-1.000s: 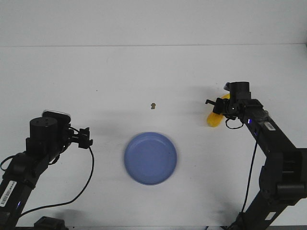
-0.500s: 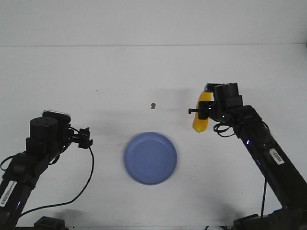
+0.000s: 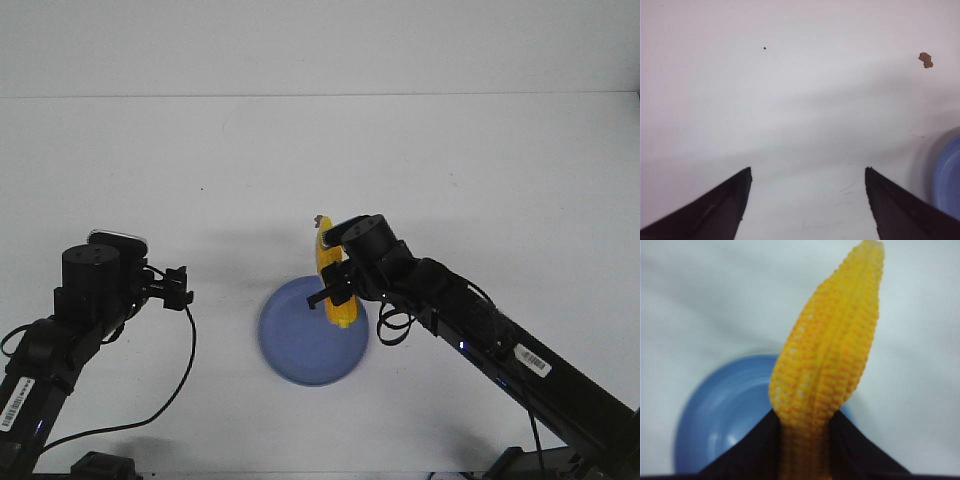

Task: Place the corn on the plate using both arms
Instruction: 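Lift the yellow corn with the right gripper and carry it over the plate, then lower the corn onto the plate and open the right gripper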

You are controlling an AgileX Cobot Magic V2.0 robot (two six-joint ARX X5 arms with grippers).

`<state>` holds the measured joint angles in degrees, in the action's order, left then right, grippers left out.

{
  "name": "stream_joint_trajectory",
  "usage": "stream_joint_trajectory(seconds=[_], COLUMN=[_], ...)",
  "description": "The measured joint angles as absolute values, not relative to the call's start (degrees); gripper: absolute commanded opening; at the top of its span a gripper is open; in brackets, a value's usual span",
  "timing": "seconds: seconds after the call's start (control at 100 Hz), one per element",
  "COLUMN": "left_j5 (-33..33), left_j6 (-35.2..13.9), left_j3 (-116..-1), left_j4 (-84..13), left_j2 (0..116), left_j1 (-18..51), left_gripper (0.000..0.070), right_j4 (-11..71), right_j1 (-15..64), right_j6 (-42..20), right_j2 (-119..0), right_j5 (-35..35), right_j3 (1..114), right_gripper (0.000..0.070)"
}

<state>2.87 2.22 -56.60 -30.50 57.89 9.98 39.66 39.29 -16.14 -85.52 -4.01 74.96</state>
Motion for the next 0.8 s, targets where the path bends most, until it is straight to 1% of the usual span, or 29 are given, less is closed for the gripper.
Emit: stream_joint_trajectory(seconds=[0.16, 0.45, 0.56, 0.59, 0.62, 0.71, 0.75, 0.78, 0.8], left_j5=[2.87, 2.87, 2.87, 2.87, 2.87, 2.87, 2.87, 2.87, 2.87], left_j6=[2.22, 2.07, 2.07, 2.07, 2.04, 2.04, 2.04, 2.04, 2.04], left_j3=[-56.60, -56.60, -56.60, -56.60, -56.60, -56.60, -56.60, -56.60, -56.60], left_j4=[-30.50, -30.52, -30.52, -30.55, -30.55, -30.55, -30.55, -30.55, -30.55], left_j2=[57.89, 57.89, 57.89, 57.89, 57.91, 57.89, 57.89, 57.91, 57.89], left_j1=[9.98, 9.98, 9.98, 9.98, 9.98, 9.98, 9.98, 9.98, 9.98], left_gripper=[0.0463, 0.0463, 0.0463, 0.0463, 0.0463, 0.0463, 0.0463, 0.0463, 0.0463], right_j4=[40.03, 41.47, 41.54, 41.56, 41.56, 41.56, 41.56, 41.56, 41.56], right_j1=[41.67, 42.70, 42.74, 42.76, 42.85, 43.03, 43.05, 43.07, 43.07], right_j6=[-16.38, -16.97, -16.99, -16.99, -16.97, -16.97, -16.99, -16.99, -16.99], right_j2=[-88.09, -93.19, -94.21, -94.26, -94.26, -94.26, -94.26, -94.26, -94.26], right_j5=[-3.84, -3.66, -3.64, -3.66, -3.66, -3.66, -3.66, -3.66, -3.62], right_j3=[74.39, 72.82, 72.79, 72.79, 72.79, 72.79, 72.79, 72.79, 72.82], right_gripper=[0.0053, 0.0071, 0.0101, 0.0126, 0.0178, 0.0387, 0.0469, 0.0507, 0.0518])
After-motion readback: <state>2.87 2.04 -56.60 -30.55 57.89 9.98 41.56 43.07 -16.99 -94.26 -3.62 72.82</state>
